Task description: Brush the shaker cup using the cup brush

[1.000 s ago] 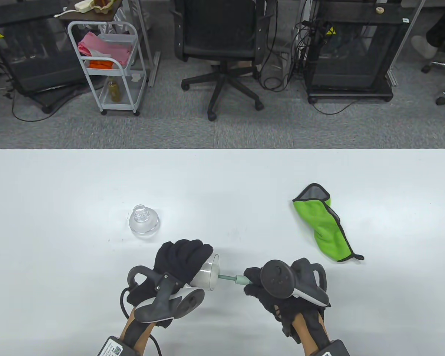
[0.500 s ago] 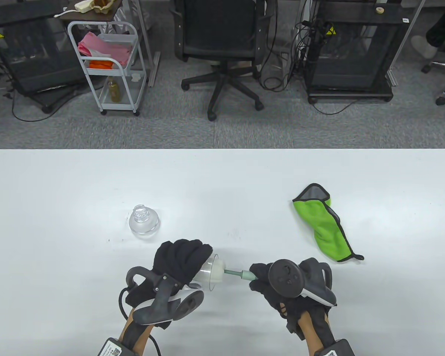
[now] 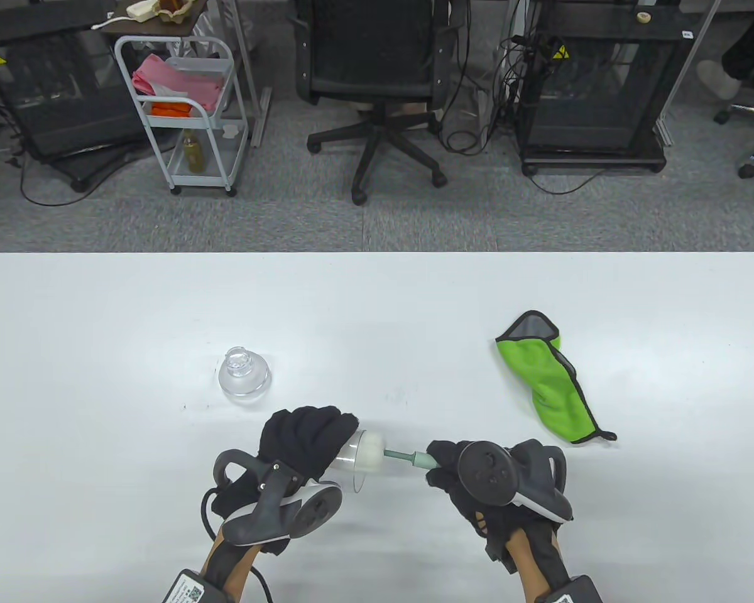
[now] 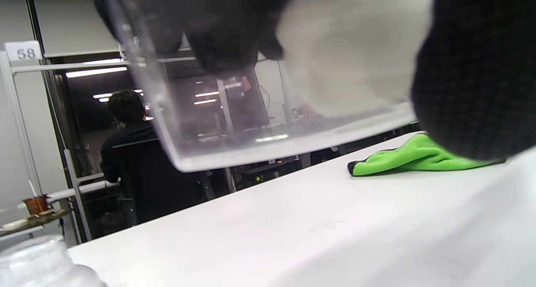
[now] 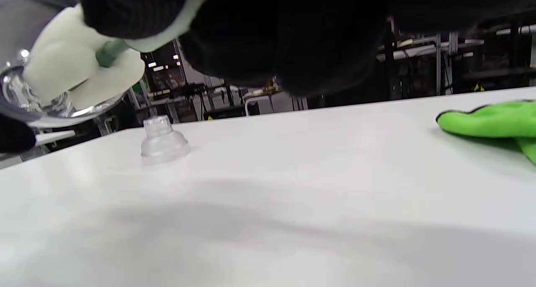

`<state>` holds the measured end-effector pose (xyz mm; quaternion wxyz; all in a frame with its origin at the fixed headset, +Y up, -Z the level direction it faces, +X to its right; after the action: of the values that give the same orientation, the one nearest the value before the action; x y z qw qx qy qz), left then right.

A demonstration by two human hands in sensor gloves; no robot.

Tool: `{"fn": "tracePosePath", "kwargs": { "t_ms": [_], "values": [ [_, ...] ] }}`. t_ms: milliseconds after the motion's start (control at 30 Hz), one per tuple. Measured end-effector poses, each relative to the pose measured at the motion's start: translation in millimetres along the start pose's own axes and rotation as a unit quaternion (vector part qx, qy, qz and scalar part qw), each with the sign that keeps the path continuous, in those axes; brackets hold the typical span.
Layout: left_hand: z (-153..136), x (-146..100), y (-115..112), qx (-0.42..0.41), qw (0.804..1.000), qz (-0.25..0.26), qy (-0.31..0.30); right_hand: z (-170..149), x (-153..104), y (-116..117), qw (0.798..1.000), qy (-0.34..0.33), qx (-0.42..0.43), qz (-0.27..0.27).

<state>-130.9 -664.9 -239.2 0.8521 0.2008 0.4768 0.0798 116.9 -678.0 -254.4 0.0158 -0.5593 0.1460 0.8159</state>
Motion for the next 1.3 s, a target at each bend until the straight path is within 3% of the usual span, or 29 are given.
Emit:
{"fn": "tracePosePath", "kwargs": {
  "t_ms": [167,300,400,467,533,733,1067,1133,1300],
  "values": [
    [-7,-1,-6,0.000,1.000,-0.014,0.011,5,-1,0,0.997,-0.042,0.049,0.036],
    [-1,0,-10,-0.003,1.000,-0.020,-0.002,4,-6,-9,0.998,-0.040,0.034,-0.027],
    [3,3,-10,-0.018,1.000,-0.019,-0.005,3,-8,-12,0.998,-0.003,-0.029,-0.063],
    [3,3,-8,-0.021,1.000,-0.013,-0.003,3,-6,-8,0.998,0.008,-0.018,-0.056],
    [2,2,-5,-0.013,1.000,0.010,0.002,2,-3,-5,0.999,0.024,-0.016,-0.016],
    [-3,2,-5,-0.007,1.000,0.017,0.021,0,-4,-6,0.998,-0.009,0.049,0.040],
    [-35,-2,-7,-0.101,0.984,0.024,0.145,-6,-19,-38,0.995,0.009,0.100,-0.019],
    [-42,-4,-8,-0.109,0.980,0.023,0.166,-14,-19,-46,0.993,0.025,0.113,-0.034],
    [-47,-4,-6,-0.129,0.974,0.024,0.182,-62,-17,-58,0.980,0.172,0.068,-0.066]
  ]
}}
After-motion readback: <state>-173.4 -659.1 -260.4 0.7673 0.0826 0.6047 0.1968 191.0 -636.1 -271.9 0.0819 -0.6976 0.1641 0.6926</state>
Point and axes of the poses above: the tracker on the back of each hand, its own z axis roughly to the thumb side, its own x axis roughly from the wrist to the fingertips, y = z × x, the point moved 1 cm from there along x, roughly from the wrist to the fingertips, and after that the axes turned 6 degrees about z, right-handed, at the moved point
